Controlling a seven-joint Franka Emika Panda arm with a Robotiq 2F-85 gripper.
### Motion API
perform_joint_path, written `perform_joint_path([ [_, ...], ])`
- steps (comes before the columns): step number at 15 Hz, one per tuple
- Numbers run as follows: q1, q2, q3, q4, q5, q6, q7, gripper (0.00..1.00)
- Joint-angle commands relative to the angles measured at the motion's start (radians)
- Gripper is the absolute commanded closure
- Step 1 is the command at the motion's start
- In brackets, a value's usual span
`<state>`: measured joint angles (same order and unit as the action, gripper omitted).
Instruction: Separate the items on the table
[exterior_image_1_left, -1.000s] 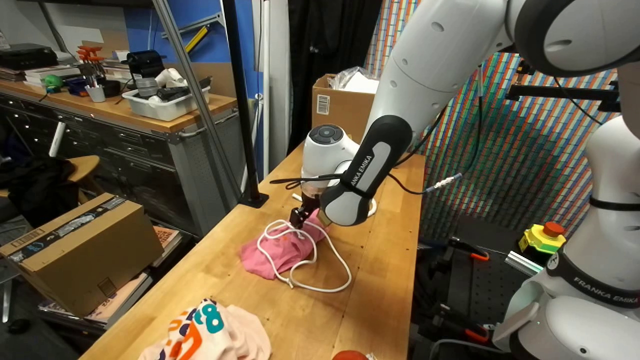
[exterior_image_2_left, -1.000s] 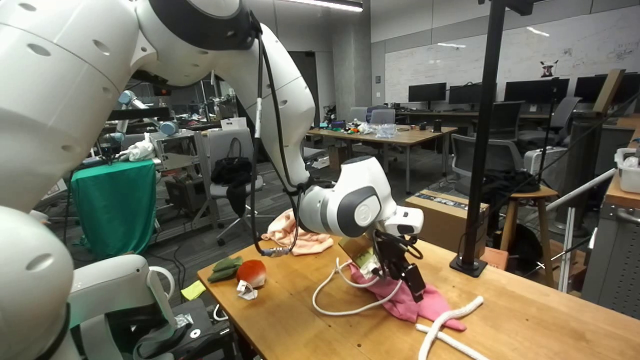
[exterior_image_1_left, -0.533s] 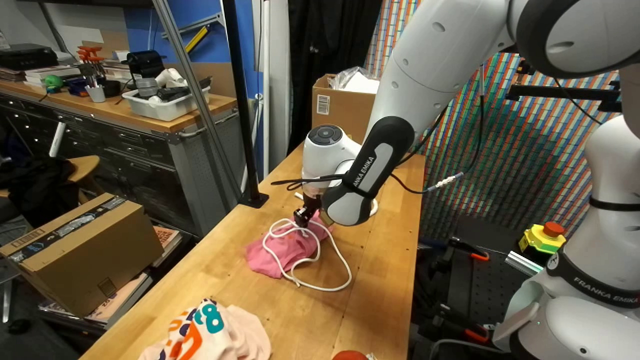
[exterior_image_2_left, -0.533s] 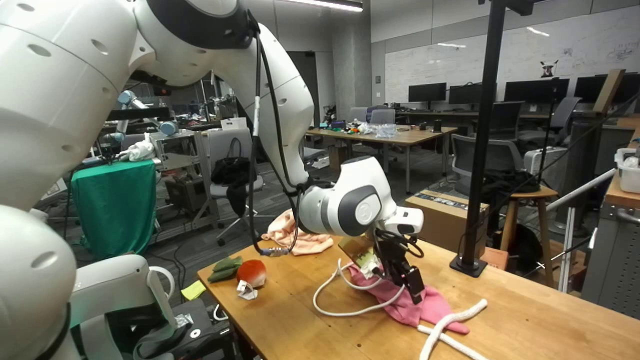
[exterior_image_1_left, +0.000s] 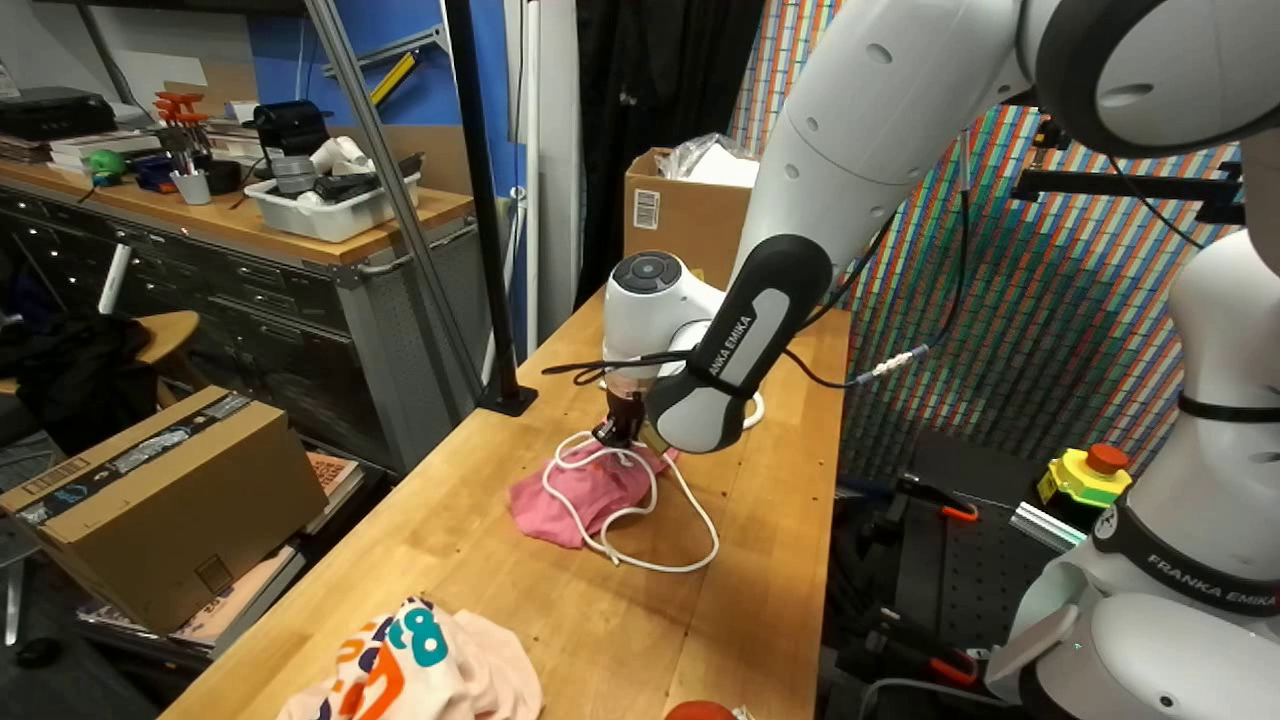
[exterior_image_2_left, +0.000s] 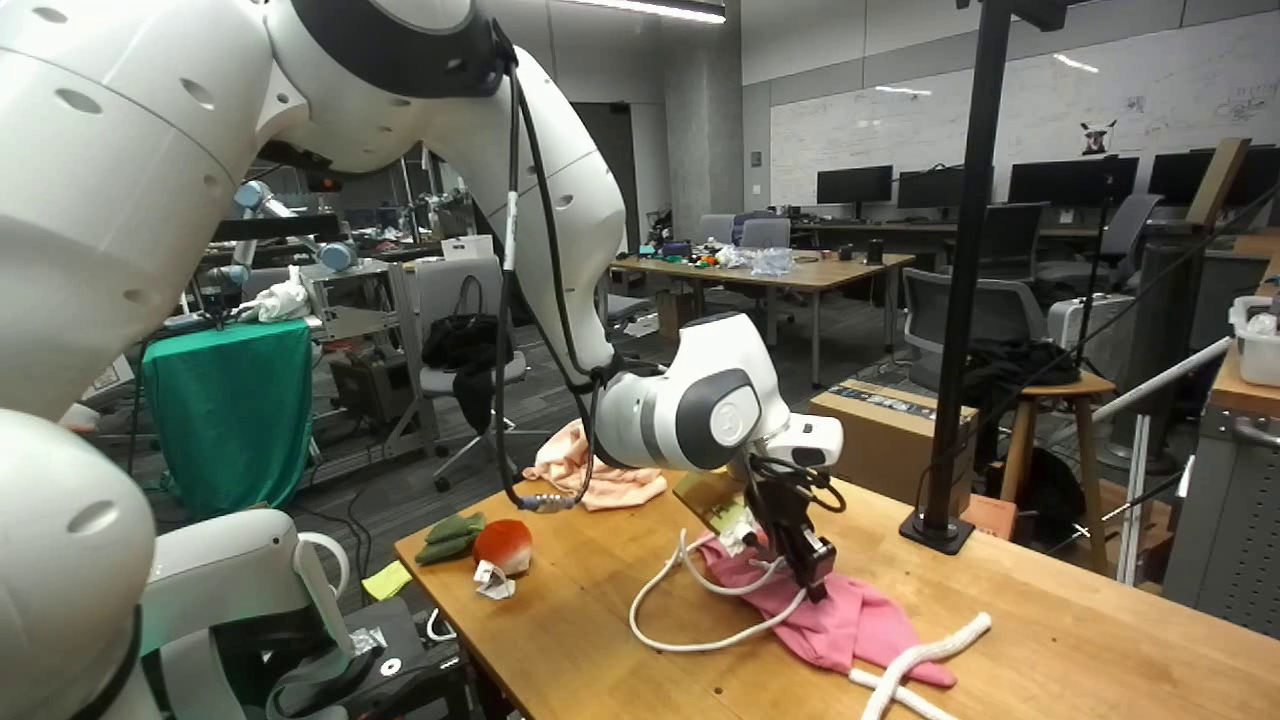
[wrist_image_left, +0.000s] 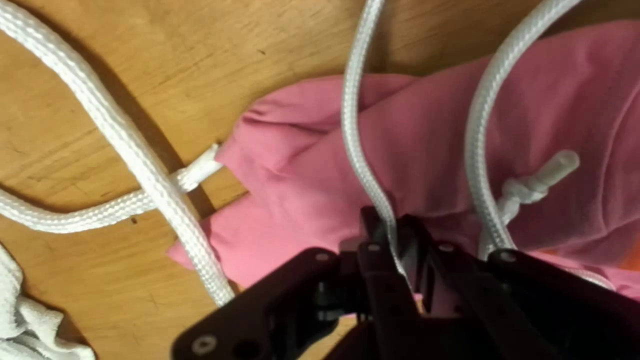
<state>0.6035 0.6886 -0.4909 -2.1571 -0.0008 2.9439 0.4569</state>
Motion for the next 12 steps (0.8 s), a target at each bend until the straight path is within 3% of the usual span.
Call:
perform_joint_path([
  [1,0.052,-0.026,-0.047,-0.014,-0.048,-0.025,0.041,0.97],
  [8,0.148,-0.098,-0.121,-0.04,-0.112,-0.056,0.07,0.92],
  [12,0.164,-0.188,-0.141,-0.085,-0.185,-0.194,0.054,0.93],
])
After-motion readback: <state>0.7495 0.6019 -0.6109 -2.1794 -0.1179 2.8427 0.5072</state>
